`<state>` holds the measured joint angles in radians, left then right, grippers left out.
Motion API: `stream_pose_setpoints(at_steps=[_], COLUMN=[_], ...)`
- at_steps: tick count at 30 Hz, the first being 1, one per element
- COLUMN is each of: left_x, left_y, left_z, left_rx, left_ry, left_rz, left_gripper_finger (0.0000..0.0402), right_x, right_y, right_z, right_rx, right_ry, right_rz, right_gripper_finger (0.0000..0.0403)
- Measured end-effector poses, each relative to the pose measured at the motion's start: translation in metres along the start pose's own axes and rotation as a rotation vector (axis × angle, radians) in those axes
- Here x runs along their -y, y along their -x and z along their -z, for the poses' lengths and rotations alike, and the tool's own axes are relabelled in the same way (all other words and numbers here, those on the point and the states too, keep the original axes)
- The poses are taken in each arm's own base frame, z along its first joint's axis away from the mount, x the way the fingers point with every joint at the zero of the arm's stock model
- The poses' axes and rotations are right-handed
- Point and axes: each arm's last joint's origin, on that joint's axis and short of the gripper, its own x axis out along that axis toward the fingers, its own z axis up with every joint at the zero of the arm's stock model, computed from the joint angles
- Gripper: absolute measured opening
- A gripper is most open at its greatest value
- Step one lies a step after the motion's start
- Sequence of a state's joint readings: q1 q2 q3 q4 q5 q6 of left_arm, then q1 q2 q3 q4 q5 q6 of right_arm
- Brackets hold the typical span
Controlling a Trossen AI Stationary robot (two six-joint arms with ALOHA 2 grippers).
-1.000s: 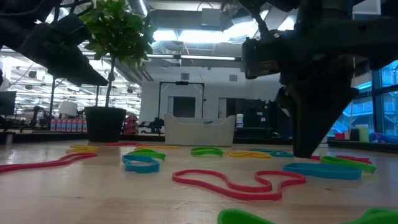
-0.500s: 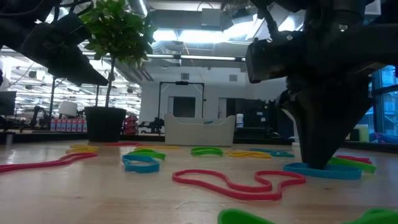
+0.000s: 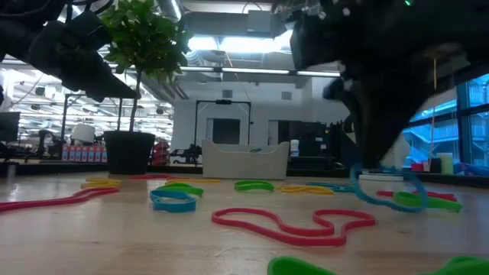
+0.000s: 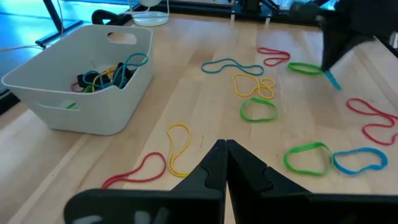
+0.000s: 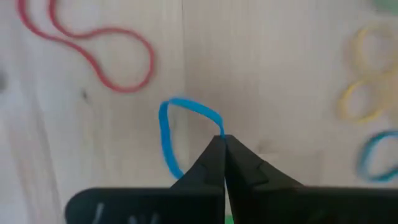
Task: Pick and place rubber bands into bin
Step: Put the blue rubber band into the gray bin
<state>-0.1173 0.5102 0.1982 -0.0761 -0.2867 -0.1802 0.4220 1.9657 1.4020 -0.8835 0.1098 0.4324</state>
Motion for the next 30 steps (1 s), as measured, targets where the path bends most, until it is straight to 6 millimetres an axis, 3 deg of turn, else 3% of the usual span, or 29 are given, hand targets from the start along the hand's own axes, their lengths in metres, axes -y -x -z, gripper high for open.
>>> stream_pose_setpoints(at_steps=[4, 9, 14, 18, 24, 30], left_x=[0.0, 0.001, 0.001, 0.001, 0.001, 0.0], left_y=[0.0, 0.0, 0.0, 0.0, 0.0, 0.0], left_z=[0.0, 0.0, 0.0, 0.0, 0.0, 0.0], left_rx=[-0.001, -0.003, -0.003, -0.003, -0.002, -0.001], left_ry=[0.0, 0.017, 0.017, 0.017, -0.006, -0.027], left_rz=[0.009, 0.044, 0.044, 0.043, 0.034, 0.001], left_gripper_finger=[0.0003, 0.0001, 0.0002, 0.0002, 0.0001, 0.0004], right_x=[0.019, 0.058, 0.106, 0.157, 0.242, 0.303], right_y=[0.014, 0.04, 0.076, 0.094, 0.092, 0.07], right_z=[-0.009, -0.014, -0.017, -0.024, -0.032, -0.04], right_rx=[-0.01, 0.03, 0.147, 0.276, 0.396, 0.505], right_ry=[0.027, -0.001, -0.031, -0.115, -0.239, -0.311], right_rz=[0.046, 0.085, 0.119, 0.147, 0.198, 0.181], right_gripper_finger=[0.0001, 0.0001, 0.0, 0.0, 0.0, 0.0])
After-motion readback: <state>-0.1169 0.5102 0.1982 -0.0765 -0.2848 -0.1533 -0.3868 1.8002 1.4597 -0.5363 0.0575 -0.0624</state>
